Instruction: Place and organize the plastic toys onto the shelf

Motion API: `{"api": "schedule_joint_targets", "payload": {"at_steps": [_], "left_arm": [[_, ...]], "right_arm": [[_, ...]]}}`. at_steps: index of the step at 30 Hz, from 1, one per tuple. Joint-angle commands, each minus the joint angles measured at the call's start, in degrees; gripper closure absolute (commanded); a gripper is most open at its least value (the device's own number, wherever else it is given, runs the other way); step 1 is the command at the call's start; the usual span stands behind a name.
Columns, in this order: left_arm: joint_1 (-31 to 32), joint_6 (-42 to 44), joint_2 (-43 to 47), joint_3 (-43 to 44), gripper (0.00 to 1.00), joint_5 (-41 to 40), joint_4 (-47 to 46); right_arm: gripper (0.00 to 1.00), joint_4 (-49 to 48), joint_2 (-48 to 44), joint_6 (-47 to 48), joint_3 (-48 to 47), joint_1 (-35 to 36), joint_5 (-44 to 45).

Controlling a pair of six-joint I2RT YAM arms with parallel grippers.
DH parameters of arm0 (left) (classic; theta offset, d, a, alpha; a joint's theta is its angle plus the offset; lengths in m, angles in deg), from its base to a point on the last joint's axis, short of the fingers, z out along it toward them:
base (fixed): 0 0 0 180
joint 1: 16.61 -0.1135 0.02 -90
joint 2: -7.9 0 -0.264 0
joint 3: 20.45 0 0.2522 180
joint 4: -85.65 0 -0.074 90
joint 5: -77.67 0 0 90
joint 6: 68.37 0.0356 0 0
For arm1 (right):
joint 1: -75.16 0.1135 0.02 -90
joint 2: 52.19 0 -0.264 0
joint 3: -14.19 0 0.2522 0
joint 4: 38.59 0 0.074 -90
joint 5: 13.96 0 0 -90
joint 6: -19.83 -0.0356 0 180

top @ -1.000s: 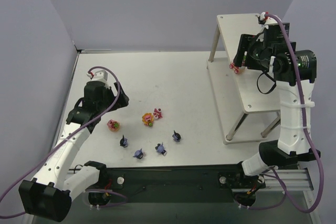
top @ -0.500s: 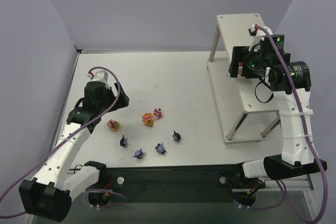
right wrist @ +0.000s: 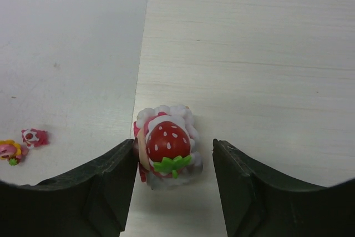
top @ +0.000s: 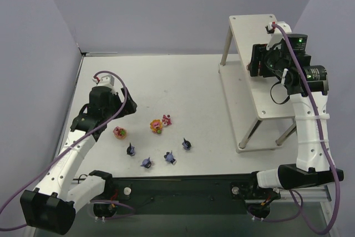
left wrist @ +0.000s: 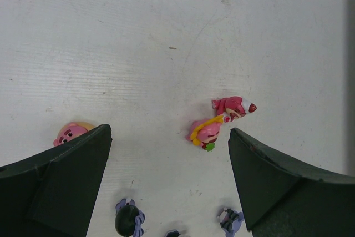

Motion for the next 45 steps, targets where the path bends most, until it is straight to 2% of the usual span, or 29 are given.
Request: {"api": "schedule_joint_targets", "payload": {"at_steps": [1, 2, 4, 5, 11, 16, 24, 35, 45], "left_arm": [[-0.2, -0.2, -0.1, 1.6, 0.03, 0.5, -2.6], [-0.3, -0.1, -0.2, 1.6, 0.03, 0.5, -2.6], [-0.2, -0.1, -0.4, 1.6, 0.03, 0.5, -2.6], [-0.3, -0.1, -0.5, 1.4, 0.03, 0.5, -2.6], [-0.2, -0.1, -0.9, 1.5, 0.03, 0.8, -2.7], [-0.2, -0.2, -1.2, 1.6, 0.03, 1.1, -2.6], [-0.3, -0.2, -1.4, 2.3, 0.03, 1.0, -2.3], [-0.3, -0.8, -2.3, 2.5, 0.04, 0.8, -1.9], [-0.4, -0.8, -2.3, 2.8, 0.04, 0.3, -1.5]], "right_arm": [[0.49, -3.2, -0.5, 1.1, 1.4, -0.5, -3.8], [0.56, -3.5, -0.7, 0.8, 1.9, -0.6, -3.9], [0.64, -3.9, -0.6, -0.1, 2.7, -0.6, -3.9], [0.72, -4.0, -0.4, -0.6, 2.8, -0.5, -3.2], [0.82, -6.3, 3.0, -4.6, 1.5, -0.6, 0.4], [0.83, -12.7, 9.2, -6.4, -0.6, -0.6, 2.8], [0.83, -24.5, 13.9, -7.7, -1.7, -0.7, 5.1], [0.81, -29.6, 19.7, -7.6, -6.3, -0.7, 3.1], [0.64, -30.1, 21.8, -7.8, -7.7, -0.6, 1.7]]}}
